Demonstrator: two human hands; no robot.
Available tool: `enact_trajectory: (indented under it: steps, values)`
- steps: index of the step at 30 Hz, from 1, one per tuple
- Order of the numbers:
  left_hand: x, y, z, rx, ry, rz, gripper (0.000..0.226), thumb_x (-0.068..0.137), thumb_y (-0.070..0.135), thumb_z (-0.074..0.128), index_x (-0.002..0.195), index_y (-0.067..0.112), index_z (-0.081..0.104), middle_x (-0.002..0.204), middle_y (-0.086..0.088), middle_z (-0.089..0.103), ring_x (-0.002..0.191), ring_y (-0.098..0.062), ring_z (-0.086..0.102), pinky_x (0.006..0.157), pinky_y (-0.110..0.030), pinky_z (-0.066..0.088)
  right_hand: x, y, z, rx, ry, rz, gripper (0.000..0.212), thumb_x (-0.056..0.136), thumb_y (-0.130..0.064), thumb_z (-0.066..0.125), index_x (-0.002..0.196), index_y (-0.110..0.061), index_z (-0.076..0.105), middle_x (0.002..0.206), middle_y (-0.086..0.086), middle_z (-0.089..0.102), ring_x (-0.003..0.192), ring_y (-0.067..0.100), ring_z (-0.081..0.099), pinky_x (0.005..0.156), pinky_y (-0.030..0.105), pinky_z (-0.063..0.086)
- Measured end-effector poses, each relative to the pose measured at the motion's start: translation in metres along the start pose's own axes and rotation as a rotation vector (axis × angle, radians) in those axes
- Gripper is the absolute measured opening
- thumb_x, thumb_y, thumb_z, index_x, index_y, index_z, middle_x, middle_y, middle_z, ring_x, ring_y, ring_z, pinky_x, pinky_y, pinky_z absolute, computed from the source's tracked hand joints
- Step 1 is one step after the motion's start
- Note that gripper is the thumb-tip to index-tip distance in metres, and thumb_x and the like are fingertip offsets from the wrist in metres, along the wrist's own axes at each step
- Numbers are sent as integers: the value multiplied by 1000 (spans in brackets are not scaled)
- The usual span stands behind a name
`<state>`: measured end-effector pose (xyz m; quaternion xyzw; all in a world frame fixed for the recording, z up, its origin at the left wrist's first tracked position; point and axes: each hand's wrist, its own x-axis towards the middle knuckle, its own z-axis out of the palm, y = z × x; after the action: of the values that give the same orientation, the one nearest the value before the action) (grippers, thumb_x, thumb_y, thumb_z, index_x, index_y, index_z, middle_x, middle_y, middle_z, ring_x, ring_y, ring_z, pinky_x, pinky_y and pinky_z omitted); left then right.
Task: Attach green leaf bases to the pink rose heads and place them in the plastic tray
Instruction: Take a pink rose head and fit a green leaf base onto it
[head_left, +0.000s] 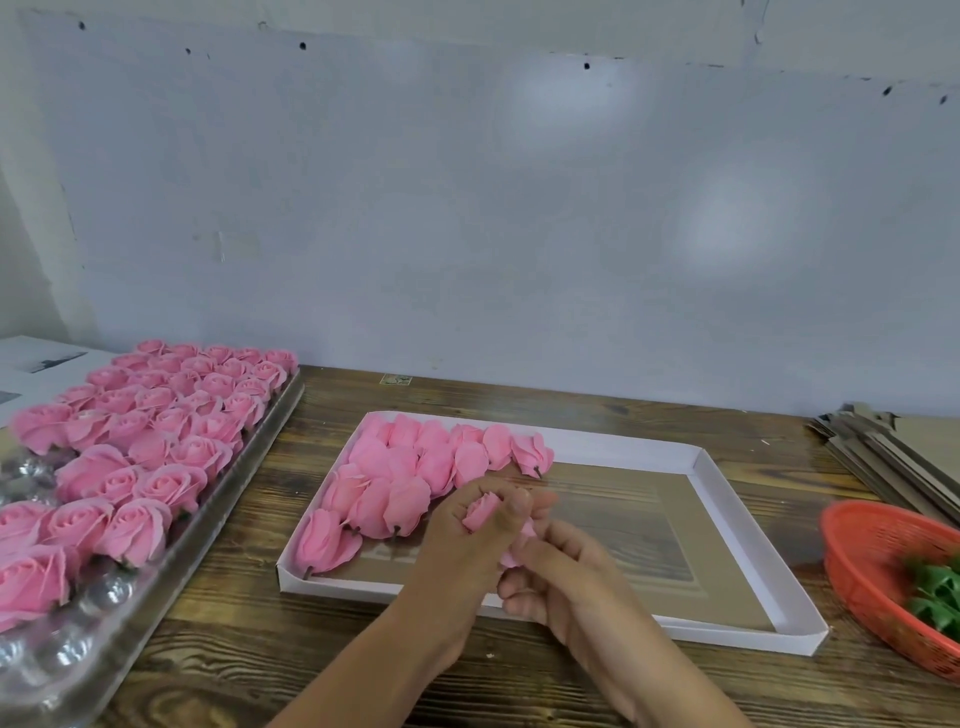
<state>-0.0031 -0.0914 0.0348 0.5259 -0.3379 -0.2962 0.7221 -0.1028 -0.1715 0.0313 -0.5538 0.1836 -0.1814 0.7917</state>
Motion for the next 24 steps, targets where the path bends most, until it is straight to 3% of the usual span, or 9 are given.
enact_trajectory:
  steps: [4, 6, 10, 12, 14, 17, 20, 24]
  values:
    - [1, 4, -6, 59, -72, 48, 16, 80, 37, 83, 92, 29, 76, 105, 0, 77, 100, -14, 71, 81, -21, 55, 2, -7, -5, 9, 91, -5, 41, 77, -43, 67, 80, -3, 66, 66, 14, 57, 53, 19, 55, 48, 26, 47]
    - [0, 3, -8, 80, -102, 59, 22, 78, 22, 82, 99, 29, 77, 104, -4, 77, 100, -18, 72, 83, -23, 56, 2, -10, -8, -22, 131, -1, 41, 76, -47, 62, 66, -8, 66, 61, 13, 55, 50, 20, 52, 45, 26, 44]
    - [-2, 0, -12, 134, -72, 69, 28, 75, 16, 82, 99, 29, 78, 104, 0, 78, 99, -16, 73, 81, -21, 56, 3, -9, -9, -89, 191, 26, 40, 91, -43, 59, 73, -8, 67, 64, 13, 57, 50, 19, 53, 45, 26, 44]
    - [-2, -1, -14, 121, -40, 49, 26, 78, 11, 82, 99, 25, 78, 102, -1, 78, 97, -15, 74, 79, -19, 56, 2, -8, -9, -162, 222, -29, 32, 88, -43, 64, 86, -10, 68, 71, 8, 64, 58, 17, 60, 50, 26, 48]
    - [-2, 0, -14, 128, -23, 28, 23, 82, 9, 80, 100, 22, 78, 101, 0, 78, 95, -13, 74, 77, -18, 56, 1, -9, -10, -233, 228, -123, 12, 89, -33, 67, 98, -25, 70, 85, 1, 71, 71, 13, 67, 59, 24, 52]
    - [-1, 1, -14, 112, -51, -5, 22, 84, 13, 79, 105, 17, 77, 104, -2, 78, 100, -18, 73, 82, -25, 59, -1, -12, -13, -312, 151, -225, 22, 87, -26, 66, 106, -36, 72, 104, -5, 74, 86, 10, 69, 68, 26, 54]
    - [-1, 1, -15, 106, -47, -20, 20, 84, 15, 79, 101, 26, 78, 103, -1, 78, 99, -16, 73, 80, -23, 58, -4, -16, -14, -336, 125, -266, 19, 88, -21, 67, 102, -30, 76, 101, -1, 75, 80, 13, 67, 69, 25, 54]
    - [-2, -1, -15, 190, -38, -1, 29, 83, 12, 80, 97, 37, 76, 103, 7, 77, 97, -9, 72, 80, -19, 56, 1, -13, -19, -284, 207, -248, 19, 94, -8, 61, 97, -16, 78, 83, 9, 74, 66, 17, 62, 66, 24, 54]
